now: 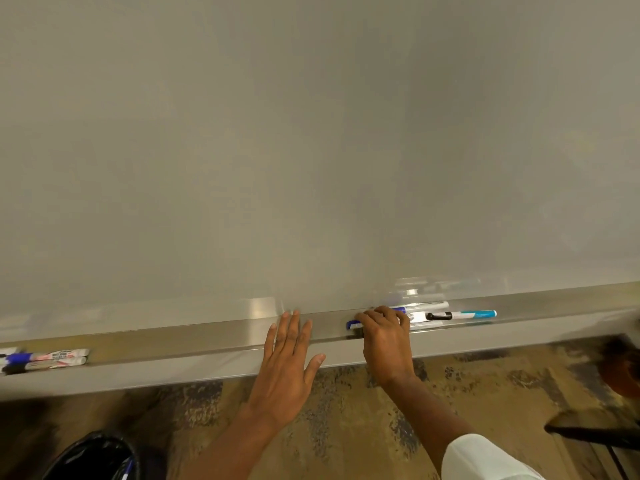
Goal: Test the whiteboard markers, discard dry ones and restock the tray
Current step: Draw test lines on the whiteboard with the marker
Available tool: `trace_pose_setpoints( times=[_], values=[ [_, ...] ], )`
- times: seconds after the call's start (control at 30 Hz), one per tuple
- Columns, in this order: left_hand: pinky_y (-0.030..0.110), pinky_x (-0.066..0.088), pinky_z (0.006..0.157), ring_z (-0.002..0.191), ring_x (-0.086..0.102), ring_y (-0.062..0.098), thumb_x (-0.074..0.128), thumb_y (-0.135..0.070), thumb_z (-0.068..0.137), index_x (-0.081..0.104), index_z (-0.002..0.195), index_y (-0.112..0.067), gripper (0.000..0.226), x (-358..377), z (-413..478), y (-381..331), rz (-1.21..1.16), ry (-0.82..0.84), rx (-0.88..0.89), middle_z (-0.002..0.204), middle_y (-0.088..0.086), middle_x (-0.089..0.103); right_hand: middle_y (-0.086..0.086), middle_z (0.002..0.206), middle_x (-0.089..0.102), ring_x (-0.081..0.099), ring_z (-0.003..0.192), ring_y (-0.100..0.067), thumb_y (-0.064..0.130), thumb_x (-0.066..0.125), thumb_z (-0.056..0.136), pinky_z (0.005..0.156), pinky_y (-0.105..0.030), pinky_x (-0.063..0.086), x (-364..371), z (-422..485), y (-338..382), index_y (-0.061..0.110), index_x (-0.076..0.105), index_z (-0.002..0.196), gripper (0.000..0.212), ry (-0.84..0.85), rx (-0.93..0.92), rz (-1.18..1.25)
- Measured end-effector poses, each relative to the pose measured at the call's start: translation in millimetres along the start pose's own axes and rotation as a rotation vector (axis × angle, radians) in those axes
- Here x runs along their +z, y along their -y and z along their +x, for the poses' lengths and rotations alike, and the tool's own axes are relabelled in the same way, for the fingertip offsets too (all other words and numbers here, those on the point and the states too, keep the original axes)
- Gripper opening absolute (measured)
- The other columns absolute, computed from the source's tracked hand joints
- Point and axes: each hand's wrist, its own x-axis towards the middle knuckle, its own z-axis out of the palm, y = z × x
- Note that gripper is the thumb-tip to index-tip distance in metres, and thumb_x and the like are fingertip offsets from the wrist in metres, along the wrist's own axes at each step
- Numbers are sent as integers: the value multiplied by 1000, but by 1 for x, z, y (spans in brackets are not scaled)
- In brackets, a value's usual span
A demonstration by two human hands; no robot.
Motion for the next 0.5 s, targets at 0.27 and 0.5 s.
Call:
trace_pose_setpoints(
  times=[0.27, 0.5],
  values=[
    [39, 6, 127, 159, 4, 15, 24, -51, 110, 31, 159, -24, 57, -6, 7, 3, -118, -128, 60, 170, -1, 19, 1, 110, 71, 59, 108, -24, 9, 81, 76, 95, -45, 48, 10, 5, 9, 20, 71, 112, 39, -113, -112, 116],
    [29, 34, 119, 142, 42, 6, 45, -42, 108, 61, 140, -25, 40, -38, 9, 0, -466, -309, -133, 146, -12, 56, -1, 116, 67, 56, 112, -21, 7, 72, 86, 96, -41, 49, 0, 9, 45, 17, 67, 117, 34, -210, -154, 316]
  ],
)
